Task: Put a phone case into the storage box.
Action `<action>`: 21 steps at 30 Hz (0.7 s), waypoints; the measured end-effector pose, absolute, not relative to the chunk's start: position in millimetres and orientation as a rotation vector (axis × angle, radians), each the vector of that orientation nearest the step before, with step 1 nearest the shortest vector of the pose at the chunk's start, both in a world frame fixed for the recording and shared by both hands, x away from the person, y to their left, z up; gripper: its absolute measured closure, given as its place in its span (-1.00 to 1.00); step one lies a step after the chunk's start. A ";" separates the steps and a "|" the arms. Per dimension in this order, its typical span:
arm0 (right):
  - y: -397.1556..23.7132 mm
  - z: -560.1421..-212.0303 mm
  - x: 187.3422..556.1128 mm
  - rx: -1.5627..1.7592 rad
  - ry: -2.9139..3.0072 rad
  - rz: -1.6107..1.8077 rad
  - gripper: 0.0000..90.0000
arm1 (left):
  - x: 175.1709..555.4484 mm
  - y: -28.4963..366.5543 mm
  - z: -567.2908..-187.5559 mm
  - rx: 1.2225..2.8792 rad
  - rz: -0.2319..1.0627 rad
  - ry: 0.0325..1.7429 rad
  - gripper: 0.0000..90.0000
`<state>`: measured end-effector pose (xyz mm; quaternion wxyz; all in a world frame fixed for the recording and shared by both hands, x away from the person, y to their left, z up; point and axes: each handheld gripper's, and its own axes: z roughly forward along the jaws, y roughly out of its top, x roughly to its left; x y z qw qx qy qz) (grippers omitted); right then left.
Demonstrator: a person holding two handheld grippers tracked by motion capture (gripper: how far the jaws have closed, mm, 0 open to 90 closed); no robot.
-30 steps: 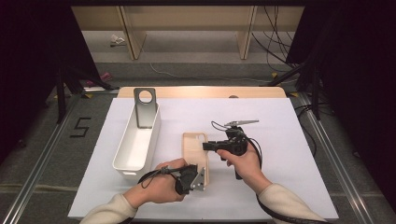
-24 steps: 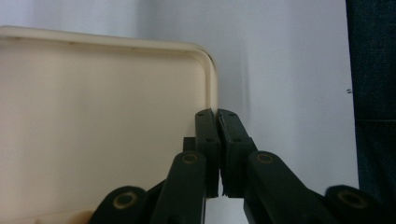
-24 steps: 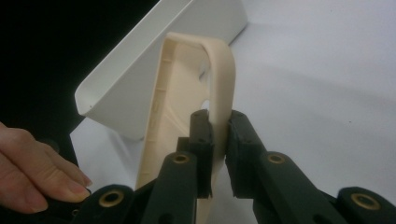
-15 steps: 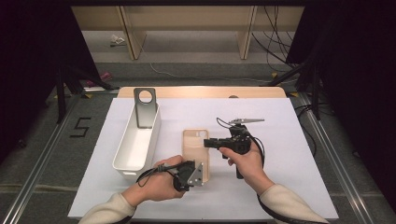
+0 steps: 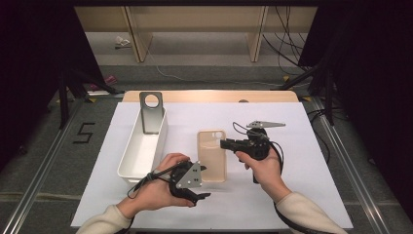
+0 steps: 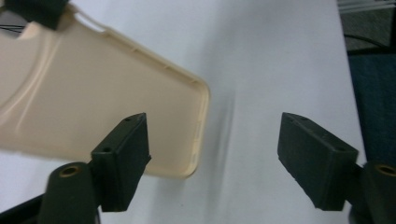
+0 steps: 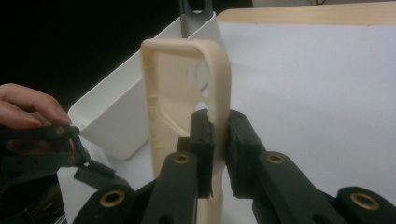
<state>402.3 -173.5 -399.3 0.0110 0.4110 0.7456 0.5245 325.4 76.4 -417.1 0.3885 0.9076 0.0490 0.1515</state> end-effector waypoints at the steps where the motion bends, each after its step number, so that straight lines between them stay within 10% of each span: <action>1: -175.5 -398.9 402.2 1.281 2.320 1.641 0.83 | 325.4 76.4 -417.1 2.308 0.385 0.125 -0.54; 21: -199.7 -392.3 398.6 1.248 2.235 1.632 0.83 | 330.1 111.1 -426.7 2.085 0.377 0.473 -0.57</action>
